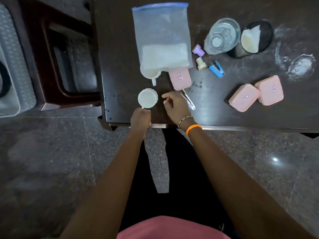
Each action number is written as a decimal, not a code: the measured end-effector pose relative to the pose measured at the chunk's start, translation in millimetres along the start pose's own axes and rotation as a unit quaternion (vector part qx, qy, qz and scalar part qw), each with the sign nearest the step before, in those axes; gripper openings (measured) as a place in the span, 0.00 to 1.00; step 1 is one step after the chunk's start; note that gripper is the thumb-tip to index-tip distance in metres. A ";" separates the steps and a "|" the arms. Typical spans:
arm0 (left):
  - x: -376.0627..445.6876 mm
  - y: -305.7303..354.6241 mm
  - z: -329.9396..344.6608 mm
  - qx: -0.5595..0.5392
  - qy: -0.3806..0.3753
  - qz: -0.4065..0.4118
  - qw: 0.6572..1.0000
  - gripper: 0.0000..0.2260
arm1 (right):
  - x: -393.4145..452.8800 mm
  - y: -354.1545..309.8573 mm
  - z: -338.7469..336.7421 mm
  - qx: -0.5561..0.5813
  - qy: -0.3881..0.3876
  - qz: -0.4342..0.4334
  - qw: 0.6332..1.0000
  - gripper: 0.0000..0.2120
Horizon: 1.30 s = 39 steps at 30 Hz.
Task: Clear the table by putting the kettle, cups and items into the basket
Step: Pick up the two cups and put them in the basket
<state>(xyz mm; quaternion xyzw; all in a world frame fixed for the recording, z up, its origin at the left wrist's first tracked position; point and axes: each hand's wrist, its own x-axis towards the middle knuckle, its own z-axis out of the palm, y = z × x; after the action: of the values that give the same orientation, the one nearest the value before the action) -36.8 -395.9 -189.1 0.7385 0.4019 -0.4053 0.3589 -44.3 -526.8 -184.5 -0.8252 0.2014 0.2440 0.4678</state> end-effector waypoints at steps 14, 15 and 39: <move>57.1 -32.6 -28.6 -0.008 -0.043 0.109 0.993 0.11 | 63.3 -24.2 57.5 0.101 -0.003 0.162 0.982 0.15; 57.6 -35.2 -29.9 0.010 -0.029 0.139 0.990 0.11 | 64.0 -24.9 56.5 0.094 0.002 0.163 0.982 0.14; -0.4 -77.7 -173.5 -0.161 0.092 0.246 0.951 0.05 | -9.9 -114.0 118.4 -0.034 -0.008 0.009 0.999 0.10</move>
<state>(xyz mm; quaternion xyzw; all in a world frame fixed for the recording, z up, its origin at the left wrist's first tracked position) -51.9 -215.0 -132.9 0.7813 0.2988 -0.1643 0.5228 -13.6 -367.9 -154.3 -0.8369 0.1963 0.2620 0.4386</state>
